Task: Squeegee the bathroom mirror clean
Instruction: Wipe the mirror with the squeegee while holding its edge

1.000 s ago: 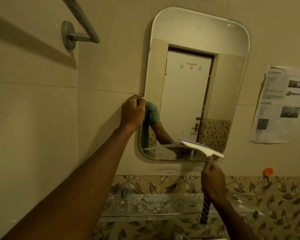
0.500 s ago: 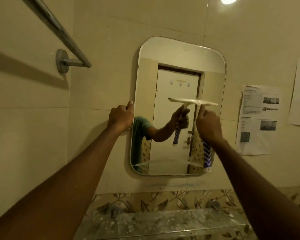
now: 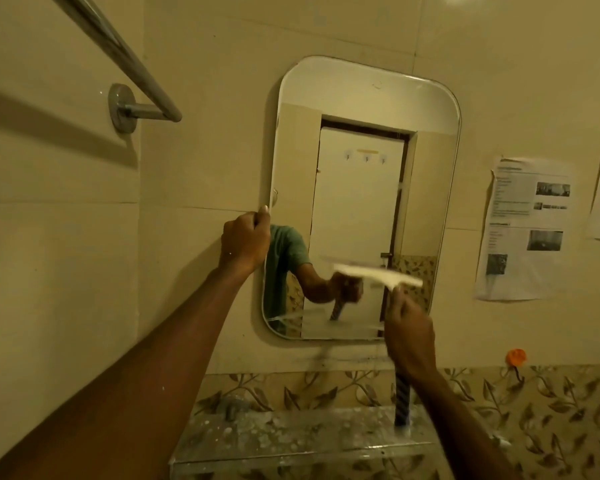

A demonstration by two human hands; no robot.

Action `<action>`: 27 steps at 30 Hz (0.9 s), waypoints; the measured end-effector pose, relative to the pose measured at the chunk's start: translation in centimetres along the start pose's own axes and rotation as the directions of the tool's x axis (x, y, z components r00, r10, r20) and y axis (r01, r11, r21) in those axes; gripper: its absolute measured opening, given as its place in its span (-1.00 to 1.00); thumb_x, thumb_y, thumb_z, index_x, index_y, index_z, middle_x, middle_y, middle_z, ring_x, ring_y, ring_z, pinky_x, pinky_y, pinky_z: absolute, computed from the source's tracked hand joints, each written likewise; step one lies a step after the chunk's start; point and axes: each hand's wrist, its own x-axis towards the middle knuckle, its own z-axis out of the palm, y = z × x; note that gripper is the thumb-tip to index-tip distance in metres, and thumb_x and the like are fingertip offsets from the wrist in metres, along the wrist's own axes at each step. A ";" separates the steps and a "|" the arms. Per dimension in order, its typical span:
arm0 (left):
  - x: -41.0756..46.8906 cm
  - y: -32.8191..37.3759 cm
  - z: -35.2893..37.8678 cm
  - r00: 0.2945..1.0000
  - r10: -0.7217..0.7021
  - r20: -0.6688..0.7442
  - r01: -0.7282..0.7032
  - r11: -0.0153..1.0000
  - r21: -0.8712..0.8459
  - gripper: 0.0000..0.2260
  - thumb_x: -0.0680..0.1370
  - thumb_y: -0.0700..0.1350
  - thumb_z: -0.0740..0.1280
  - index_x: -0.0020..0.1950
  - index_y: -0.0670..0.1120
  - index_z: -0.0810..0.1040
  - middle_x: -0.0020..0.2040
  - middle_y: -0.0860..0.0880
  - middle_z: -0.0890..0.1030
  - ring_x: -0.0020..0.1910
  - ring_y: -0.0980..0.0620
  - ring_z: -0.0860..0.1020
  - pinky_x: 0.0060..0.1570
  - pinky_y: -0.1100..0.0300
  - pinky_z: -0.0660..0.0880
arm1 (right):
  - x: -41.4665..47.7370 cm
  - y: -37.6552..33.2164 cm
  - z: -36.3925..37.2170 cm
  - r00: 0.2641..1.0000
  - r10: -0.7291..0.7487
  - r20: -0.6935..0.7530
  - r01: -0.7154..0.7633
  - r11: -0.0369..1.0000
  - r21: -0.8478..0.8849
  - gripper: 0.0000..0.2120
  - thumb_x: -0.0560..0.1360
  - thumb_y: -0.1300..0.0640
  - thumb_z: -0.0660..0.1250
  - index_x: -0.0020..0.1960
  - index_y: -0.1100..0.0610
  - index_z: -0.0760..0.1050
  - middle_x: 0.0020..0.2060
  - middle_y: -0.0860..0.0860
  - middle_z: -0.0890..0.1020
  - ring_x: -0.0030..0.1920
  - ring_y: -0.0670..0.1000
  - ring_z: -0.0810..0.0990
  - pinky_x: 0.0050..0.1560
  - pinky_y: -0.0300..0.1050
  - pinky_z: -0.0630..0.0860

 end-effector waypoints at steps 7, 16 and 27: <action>-0.1 0.0 0.1 1.000 -0.023 0.010 0.023 1.000 -0.001 -0.58 0.64 0.07 0.09 -0.37 -0.04 0.42 -0.42 0.00 0.45 -0.42 0.08 0.42 -0.44 0.24 0.29 | 0.1 -0.2 1.8 0.999 -0.008 -0.037 0.007 0.999 -0.034 -0.56 0.66 -0.01 -0.01 -0.32 0.06 0.40 -0.49 0.01 0.47 -0.53 -0.06 0.40 -0.57 -0.19 0.31; -0.4 -0.6 0.3 1.000 0.024 0.010 -0.023 1.000 -0.006 -0.64 0.64 0.03 0.10 -0.26 -0.11 0.47 -0.38 -0.05 0.49 -0.37 0.02 0.47 -0.34 0.21 0.36 | -2.2 -0.3 2.4 1.000 0.013 -0.019 -0.014 0.998 -0.057 -0.54 0.66 -0.04 0.01 -0.37 0.04 0.37 -0.52 -0.03 0.44 -0.55 -0.10 0.36 -0.54 -0.22 0.21; -0.9 -0.6 0.6 0.999 0.030 -0.019 -0.031 0.998 -0.048 -0.70 0.62 -0.11 0.14 -0.29 -0.14 0.43 -0.38 -0.05 0.44 -0.43 0.12 0.37 -0.42 0.27 0.22 | -8.5 0.7 5.6 0.982 0.162 0.099 -0.156 0.985 -0.069 -0.53 0.65 -0.04 0.01 -0.39 0.02 0.39 -0.56 -0.06 0.43 -0.60 -0.15 0.38 -0.63 -0.35 0.22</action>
